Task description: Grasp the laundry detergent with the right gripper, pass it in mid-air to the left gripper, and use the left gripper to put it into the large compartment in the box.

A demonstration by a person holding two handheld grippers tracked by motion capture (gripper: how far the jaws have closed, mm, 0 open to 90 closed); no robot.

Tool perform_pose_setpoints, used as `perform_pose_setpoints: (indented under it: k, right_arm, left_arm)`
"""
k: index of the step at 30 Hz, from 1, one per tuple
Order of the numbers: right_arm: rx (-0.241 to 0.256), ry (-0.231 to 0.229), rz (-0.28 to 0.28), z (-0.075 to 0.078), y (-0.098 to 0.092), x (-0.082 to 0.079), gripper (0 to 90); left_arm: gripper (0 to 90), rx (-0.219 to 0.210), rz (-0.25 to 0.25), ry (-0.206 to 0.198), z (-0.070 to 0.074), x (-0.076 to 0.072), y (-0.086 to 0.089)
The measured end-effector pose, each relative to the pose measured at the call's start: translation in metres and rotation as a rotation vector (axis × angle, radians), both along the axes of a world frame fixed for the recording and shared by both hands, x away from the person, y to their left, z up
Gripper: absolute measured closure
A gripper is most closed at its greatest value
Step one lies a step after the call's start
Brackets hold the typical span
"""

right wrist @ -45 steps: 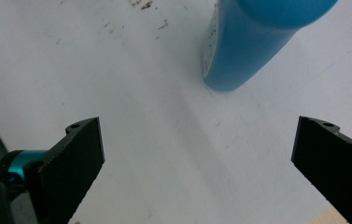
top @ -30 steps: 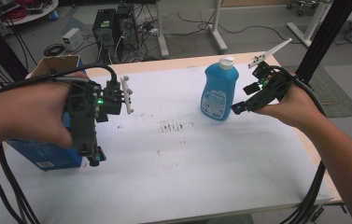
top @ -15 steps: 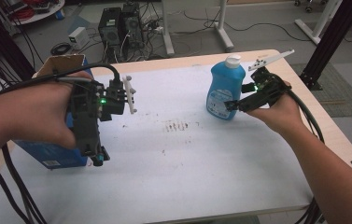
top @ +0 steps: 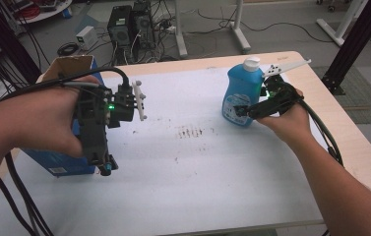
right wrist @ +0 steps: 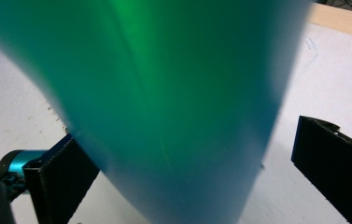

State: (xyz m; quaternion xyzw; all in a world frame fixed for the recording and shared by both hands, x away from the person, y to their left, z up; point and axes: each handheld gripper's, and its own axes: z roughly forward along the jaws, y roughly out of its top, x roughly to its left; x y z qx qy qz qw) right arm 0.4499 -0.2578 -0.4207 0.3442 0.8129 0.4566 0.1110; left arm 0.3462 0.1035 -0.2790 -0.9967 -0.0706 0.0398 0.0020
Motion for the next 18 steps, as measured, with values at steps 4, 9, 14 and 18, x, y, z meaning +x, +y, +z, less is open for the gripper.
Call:
perform_pose_setpoints:
  k: [4,9,14,18]
  right_arm:
    - [0.025,-0.006,-0.001,-0.0026,0.0014,0.0009,1.6]
    - [0.060,-0.021,-0.013,-0.0041,0.0005,0.0022,3.2]
    - [0.085,-0.033,-0.014,-0.0058,0.0011,0.0024,5.8]
    - [0.088,-0.049,-0.012,-0.0079,0.0018,0.0009,13.3]
  left_arm:
    - [1.8,-0.001,0.000,0.000,-0.0007,0.0003,0.0017]
    - [1.8,-0.002,0.007,0.002,-0.0024,0.0012,0.0049]
    - [1.8,-0.003,0.010,0.002,-0.0032,0.0014,0.0061]
    - [1.8,-0.002,0.010,0.003,-0.0033,0.0020,0.0070]
